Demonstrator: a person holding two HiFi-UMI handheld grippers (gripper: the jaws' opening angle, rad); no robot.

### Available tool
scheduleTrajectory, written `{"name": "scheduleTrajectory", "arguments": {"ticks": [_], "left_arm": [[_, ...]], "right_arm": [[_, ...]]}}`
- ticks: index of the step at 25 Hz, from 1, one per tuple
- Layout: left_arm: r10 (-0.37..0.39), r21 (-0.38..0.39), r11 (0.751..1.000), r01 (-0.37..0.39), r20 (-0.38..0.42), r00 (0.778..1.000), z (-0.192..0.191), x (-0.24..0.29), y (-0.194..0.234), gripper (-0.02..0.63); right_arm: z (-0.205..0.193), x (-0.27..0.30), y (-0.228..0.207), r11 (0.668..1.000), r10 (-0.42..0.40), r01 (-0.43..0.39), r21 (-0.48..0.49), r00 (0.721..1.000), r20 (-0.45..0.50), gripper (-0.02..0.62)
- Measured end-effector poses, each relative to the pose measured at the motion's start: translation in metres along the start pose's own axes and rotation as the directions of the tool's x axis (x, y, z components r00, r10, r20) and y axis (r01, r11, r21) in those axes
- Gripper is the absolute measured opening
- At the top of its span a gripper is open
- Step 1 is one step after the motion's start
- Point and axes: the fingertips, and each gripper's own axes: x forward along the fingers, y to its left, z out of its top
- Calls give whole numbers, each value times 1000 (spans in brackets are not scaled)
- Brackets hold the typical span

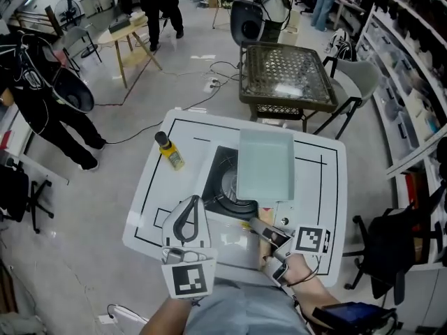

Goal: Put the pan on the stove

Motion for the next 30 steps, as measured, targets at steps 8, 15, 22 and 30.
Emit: {"name": "scheduleTrajectory", "arguments": {"ticks": [8, 15, 22, 30], "left_arm": [[6, 15, 1000, -6, -20, 1000, -6, -11, 40, 18], [-6, 20, 1000, 7, -28, 1000, -13, -16, 62, 18], [-20, 15, 1000, 20, -33, 999, -16, -17, 66, 18], [-28, 13, 1000, 28, -22, 999, -12, -21, 64, 18]], "right_arm": [[-21, 39, 9, 999, -2, 2, 47, 1000, 3, 120], [-36, 61, 15, 996, -3, 1, 87, 1000, 27, 120], [-41, 64, 21, 989, -17, 10, 147, 999, 48, 121], [-42, 64, 25, 986, -17, 7, 169, 998, 56, 123]]}}
